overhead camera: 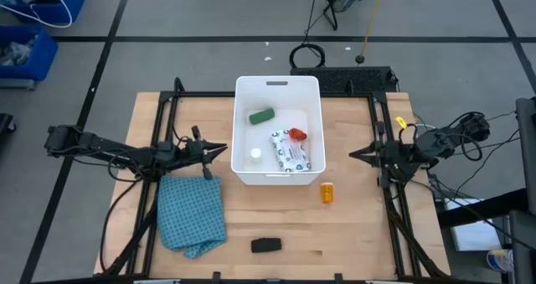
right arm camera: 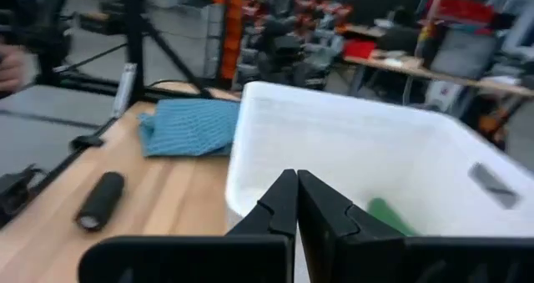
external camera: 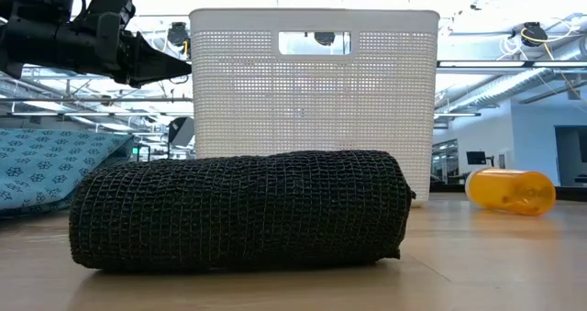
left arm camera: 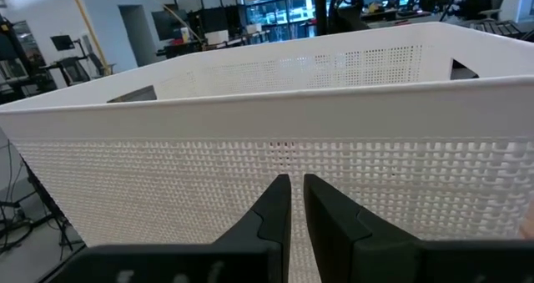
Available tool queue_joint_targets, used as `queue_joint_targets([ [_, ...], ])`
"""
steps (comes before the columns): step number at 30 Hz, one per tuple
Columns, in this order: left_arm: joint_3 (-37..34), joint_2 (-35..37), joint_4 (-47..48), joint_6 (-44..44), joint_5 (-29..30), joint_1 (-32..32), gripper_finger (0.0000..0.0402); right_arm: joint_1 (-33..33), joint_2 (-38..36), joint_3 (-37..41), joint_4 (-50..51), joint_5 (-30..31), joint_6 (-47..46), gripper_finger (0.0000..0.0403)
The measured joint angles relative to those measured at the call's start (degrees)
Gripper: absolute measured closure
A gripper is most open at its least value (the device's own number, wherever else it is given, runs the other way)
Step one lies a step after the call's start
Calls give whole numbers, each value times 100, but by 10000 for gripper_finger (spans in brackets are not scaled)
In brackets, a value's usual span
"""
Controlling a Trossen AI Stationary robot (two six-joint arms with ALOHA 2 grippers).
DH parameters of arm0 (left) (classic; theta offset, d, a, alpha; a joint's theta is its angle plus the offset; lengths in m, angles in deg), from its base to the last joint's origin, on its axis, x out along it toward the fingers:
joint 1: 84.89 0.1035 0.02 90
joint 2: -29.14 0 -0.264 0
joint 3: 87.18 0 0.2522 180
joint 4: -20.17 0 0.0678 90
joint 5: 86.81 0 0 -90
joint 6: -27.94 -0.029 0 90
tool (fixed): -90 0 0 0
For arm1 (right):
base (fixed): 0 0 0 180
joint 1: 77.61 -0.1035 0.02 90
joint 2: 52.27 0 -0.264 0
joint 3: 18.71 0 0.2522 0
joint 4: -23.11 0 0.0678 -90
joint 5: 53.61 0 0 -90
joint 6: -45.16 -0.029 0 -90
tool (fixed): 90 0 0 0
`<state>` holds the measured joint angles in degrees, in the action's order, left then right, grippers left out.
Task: Pick & place medical supplies in basket/bin
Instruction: Put the orange pill bottle into the white bin
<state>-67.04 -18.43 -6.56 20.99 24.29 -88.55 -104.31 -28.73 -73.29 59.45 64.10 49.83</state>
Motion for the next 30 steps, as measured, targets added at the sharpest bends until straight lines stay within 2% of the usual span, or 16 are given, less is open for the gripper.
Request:
queue_joint_targets([
  [5, 0, 0, 7, -1, 0, 0, 360, -5, 578, 0, 299, -692, -269, 403],
  [10, 0, 0, 43, -1, 0, 0, 360, 4, 1787, 0, 713, -648, -1065, 403],
  [14, 0, 0, 197, 47, -1, 0, 360, -158, 2628, -238, 807, -400, -1279, 403],
  [18, 0, 0, 332, 54, 17, 0, 360, -332, 3228, -831, 1980, -398, -1558, 403],
  [22, 0, 0, 240, 46, 50, 0, 360, -454, 3561, -1445, 2835, -382, -2405, 403],
  [25, 0, 0, 44, -206, 70, 0, 360, -454, 3671, -1673, 2881, -448, -3213, 403],
  [30, 0, 2, -218, -989, 302, 0, 360, -459, 3673, -1885, 2857, -1057, -4696, 403],
])
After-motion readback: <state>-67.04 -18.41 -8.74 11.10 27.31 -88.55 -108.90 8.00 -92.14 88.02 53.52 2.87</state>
